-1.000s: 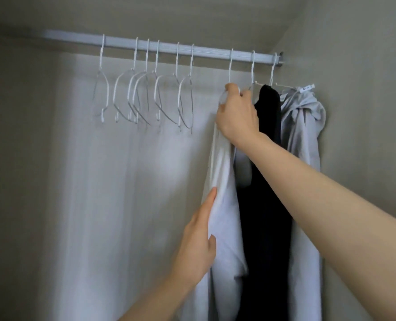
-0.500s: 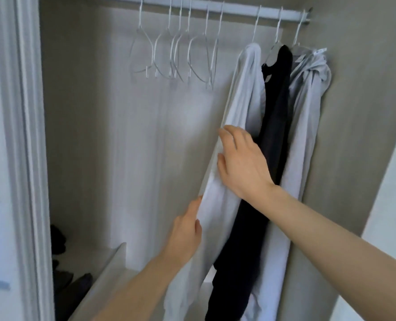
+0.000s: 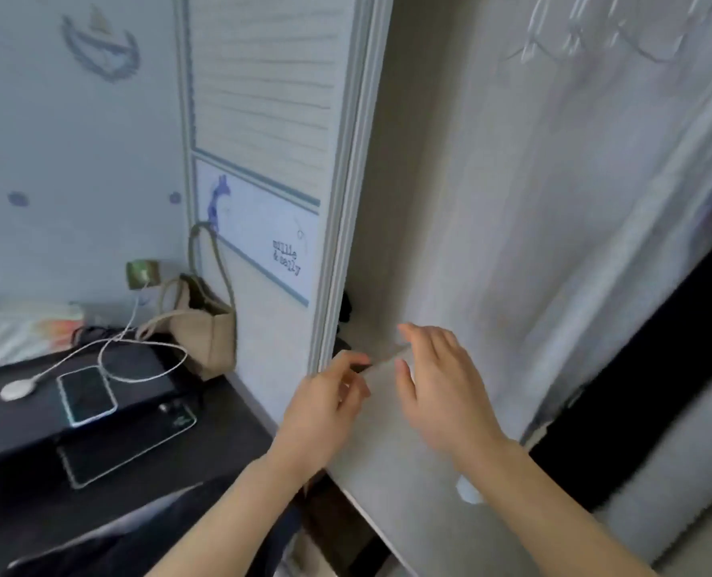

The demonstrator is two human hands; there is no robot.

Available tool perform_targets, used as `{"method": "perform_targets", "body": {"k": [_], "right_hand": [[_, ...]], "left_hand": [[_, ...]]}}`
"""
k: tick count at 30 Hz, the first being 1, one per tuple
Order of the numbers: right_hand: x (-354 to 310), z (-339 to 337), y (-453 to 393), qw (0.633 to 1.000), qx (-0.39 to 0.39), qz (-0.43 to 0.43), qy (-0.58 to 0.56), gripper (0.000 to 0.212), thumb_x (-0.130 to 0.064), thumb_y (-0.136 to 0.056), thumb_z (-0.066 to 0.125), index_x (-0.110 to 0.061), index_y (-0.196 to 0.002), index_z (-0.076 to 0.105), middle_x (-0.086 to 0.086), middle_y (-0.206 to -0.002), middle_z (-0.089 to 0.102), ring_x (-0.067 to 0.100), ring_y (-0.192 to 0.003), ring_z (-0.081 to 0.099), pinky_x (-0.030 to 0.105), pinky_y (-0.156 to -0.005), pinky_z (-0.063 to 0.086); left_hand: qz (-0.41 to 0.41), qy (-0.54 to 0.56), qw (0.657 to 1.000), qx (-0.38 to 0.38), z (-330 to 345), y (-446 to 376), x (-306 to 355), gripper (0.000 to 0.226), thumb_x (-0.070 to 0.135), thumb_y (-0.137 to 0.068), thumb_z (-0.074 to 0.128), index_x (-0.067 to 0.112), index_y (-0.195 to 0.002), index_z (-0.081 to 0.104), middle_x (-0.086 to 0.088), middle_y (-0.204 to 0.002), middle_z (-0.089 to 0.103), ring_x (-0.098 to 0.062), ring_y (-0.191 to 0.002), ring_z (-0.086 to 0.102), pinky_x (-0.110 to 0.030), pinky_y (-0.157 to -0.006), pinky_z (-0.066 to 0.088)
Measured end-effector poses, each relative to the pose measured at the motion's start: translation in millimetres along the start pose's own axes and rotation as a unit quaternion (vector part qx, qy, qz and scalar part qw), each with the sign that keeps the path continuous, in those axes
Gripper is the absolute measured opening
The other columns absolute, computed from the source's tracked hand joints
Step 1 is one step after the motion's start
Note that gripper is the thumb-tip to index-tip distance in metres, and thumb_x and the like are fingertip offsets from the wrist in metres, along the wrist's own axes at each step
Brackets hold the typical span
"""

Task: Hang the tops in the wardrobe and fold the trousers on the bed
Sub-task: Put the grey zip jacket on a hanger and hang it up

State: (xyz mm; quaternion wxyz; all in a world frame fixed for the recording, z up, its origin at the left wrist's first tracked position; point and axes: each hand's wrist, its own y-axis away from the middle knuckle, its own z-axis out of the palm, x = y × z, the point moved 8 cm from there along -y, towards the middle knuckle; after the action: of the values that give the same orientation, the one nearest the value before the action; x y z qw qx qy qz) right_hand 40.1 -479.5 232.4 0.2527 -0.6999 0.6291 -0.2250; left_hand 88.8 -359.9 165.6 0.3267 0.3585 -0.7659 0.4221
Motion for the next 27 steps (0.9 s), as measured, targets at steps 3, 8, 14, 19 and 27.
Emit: {"method": "perform_targets", "body": {"k": [3, 8, 14, 19, 27], "right_hand": [[-61, 25, 30, 0.992, -0.030, -0.076, -0.101, 0.039, -0.020, -0.090, 0.055, -0.005, -0.126, 0.053, 0.009, -0.109, 0.064, 0.025, -0.100, 0.060, 0.034, -0.083, 0.052], [-168, 43, 94, 0.953, -0.085, -0.184, -0.227, 0.038, -0.017, -0.088, 0.061, -0.005, -0.124, 0.055, 0.008, -0.106, 0.065, 0.026, -0.098, 0.062, 0.035, -0.080, 0.053], [-322, 33, 188, 0.874, -0.168, -0.315, -0.329, 0.039, -0.018, -0.089, 0.061, -0.006, -0.126, 0.054, 0.006, -0.110, 0.065, 0.025, -0.102, 0.061, 0.035, -0.082, 0.051], [-439, 19, 270, 0.805, -0.243, -0.401, -0.364, 0.035, -0.018, -0.090, 0.060, -0.007, -0.124, 0.056, 0.007, -0.110, 0.065, 0.027, -0.103, 0.059, 0.037, -0.081, 0.050], [-619, 55, 417, 0.713, -0.432, -0.440, -0.334, 0.034, -0.023, -0.095, 0.049, -0.013, -0.128, 0.049, 0.002, -0.115, 0.059, 0.023, -0.112, 0.051, 0.038, -0.092, 0.044]], "left_hand": [[-0.085, -0.048, 0.991, 0.088, -39, 77, -26, 0.028, 0.018, -0.096, 0.049, 0.033, -0.118, 0.053, 0.009, -0.079, 0.068, -0.007, -0.073, 0.064, -0.038, -0.076, 0.055], [-0.265, -0.105, 0.932, 0.222, -98, 239, -54, 0.024, 0.022, -0.097, 0.048, 0.033, -0.118, 0.055, 0.010, -0.078, 0.067, -0.012, -0.069, 0.064, -0.039, -0.075, 0.055], [-0.413, -0.130, 0.822, 0.369, -155, 457, -55, 0.021, 0.022, -0.098, 0.048, 0.038, -0.108, 0.057, 0.008, -0.075, 0.067, -0.011, -0.068, 0.064, -0.039, -0.073, 0.056], [-0.493, -0.140, 0.731, 0.450, -178, 617, -42, 0.019, 0.023, -0.096, 0.050, 0.041, -0.101, 0.056, 0.011, -0.065, 0.064, -0.012, -0.060, 0.061, -0.033, -0.059, 0.050], [-0.629, -0.101, 0.597, 0.487, -199, 861, -56, 0.019, 0.019, -0.095, 0.052, 0.033, -0.107, 0.056, 0.007, -0.080, 0.066, -0.011, -0.075, 0.062, -0.036, -0.073, 0.053]]}}
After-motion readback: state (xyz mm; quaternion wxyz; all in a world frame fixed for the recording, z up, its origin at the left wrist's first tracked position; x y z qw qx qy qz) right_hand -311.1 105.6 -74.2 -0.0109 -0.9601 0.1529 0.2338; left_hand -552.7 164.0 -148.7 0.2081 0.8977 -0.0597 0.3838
